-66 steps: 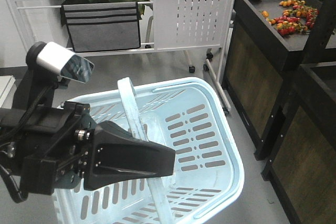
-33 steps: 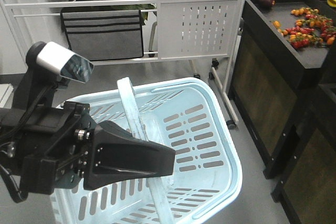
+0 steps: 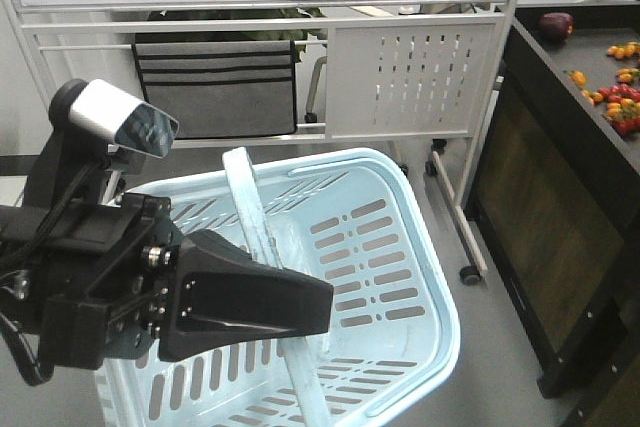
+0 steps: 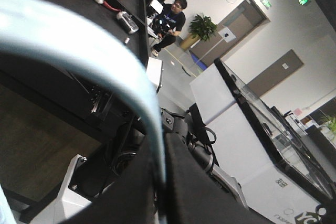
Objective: Place coke in basket with both arms
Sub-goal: 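Drive the base to the shelf with the red Coca-Cola bottle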
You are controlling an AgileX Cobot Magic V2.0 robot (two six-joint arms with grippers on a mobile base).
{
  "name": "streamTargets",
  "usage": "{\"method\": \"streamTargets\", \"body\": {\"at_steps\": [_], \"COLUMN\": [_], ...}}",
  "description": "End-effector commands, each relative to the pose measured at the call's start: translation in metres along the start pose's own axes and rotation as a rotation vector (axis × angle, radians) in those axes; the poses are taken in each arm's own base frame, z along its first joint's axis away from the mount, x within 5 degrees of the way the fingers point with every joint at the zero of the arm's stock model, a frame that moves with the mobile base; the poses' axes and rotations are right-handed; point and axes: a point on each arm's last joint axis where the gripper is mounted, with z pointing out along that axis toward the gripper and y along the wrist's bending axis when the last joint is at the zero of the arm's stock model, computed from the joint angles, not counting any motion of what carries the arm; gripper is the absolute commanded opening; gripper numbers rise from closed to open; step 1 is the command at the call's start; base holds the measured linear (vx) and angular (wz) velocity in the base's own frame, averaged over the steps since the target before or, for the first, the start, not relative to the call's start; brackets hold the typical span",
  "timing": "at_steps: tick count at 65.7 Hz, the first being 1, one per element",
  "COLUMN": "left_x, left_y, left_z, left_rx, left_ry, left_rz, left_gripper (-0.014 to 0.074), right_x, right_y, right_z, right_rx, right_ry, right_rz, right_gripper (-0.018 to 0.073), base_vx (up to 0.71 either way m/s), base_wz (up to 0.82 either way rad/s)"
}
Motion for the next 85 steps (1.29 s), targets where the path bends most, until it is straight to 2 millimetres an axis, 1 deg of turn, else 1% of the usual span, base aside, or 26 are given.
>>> {"method": "streamTargets", "body": {"at_steps": [1,53,68,85], "left_x": [-0.0068,-0.0068,-0.0068,-0.0068], "left_y": [-0.0249,-0.0249,-0.0249,-0.0249], "left_z": [-0.0027,-0.0027,-0.0027,-0.0027], "left_rx": [0.141,0.142,0.142,0.142], "left_ry": [-0.032,-0.033,-0.033,-0.033], "left_rz": [0.025,0.025,0.025,0.025], "left_gripper": [-0.0006,-0.0006,-0.0006,-0.0006], "right_x": [-0.0047,-0.0047,-0.0047,-0.0047], "right_y": [0.0006,0.0006,0.0006,0.0006], "right_z": [-0.0008,-0.0008,-0.0008,-0.0008], "right_rx": [-0.001,-0.001,-0.001,-0.001], "right_ry": [-0.074,-0.074,-0.074,-0.074], "right_rz": [-0.015,-0.015,-0.015,-0.015], "right_gripper": [-0.0005,-0.0005,-0.0005,-0.0005], "base_vx": [0.28,0.26,0.21,0.19], "base_wz": [0.09,0.1,0.34,0.56]}}
